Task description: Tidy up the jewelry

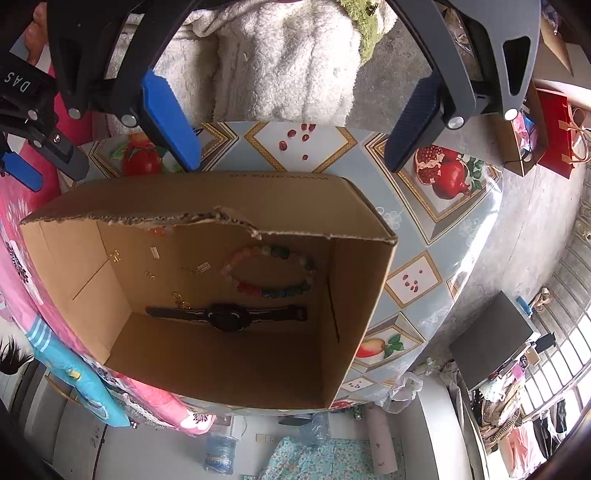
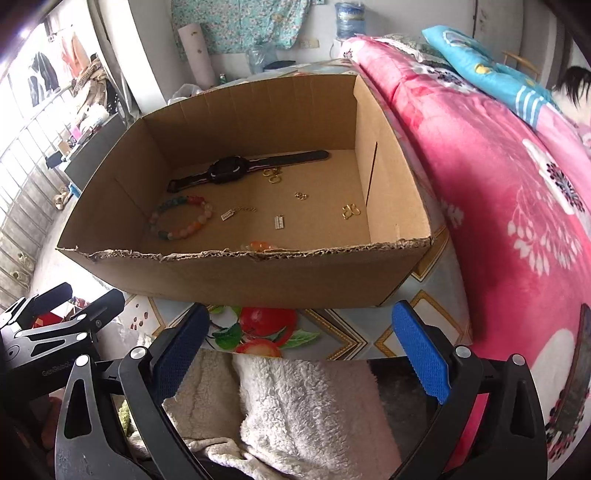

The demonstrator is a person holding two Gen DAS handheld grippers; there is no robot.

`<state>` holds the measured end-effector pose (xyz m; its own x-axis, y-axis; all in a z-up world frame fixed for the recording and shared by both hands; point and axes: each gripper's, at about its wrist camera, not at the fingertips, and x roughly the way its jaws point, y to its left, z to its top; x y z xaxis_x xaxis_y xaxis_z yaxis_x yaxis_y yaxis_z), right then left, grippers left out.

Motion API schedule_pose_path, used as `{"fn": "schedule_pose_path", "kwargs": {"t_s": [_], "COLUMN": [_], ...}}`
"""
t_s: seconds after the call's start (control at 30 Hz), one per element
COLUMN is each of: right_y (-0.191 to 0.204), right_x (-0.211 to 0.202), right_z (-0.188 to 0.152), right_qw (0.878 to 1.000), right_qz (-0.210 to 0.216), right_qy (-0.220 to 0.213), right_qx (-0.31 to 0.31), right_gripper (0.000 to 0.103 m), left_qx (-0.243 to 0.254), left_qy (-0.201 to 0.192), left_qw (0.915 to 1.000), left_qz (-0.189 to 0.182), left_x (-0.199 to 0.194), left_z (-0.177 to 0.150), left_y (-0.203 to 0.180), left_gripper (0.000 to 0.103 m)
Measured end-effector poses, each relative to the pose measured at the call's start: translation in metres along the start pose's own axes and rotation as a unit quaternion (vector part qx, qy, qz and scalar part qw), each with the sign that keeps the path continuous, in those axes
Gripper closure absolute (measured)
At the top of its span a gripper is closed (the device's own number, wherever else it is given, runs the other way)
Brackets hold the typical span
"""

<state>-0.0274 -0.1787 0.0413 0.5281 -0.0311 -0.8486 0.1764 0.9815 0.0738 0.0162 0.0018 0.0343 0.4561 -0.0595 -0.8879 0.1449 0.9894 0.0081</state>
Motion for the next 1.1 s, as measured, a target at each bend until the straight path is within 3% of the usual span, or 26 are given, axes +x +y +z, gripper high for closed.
{"fn": "schedule_pose_path", "kwargs": {"t_s": [1.1], "right_y": [0.004], "right_x": [0.014], "right_z": [0.004], "right_qw": [1.0], "right_qz": [-0.016], "right_qy": [0.019], "right_qx": [0.001], "right_gripper": [0.008], "left_qx": [0.015], "left_qy": [0.019], "left_qw": [0.9997], "left_qz": [-0.009], "left_x": [0.011], "left_z": [0.006], "left_y": [-0.01], "left_gripper": [0.006]}}
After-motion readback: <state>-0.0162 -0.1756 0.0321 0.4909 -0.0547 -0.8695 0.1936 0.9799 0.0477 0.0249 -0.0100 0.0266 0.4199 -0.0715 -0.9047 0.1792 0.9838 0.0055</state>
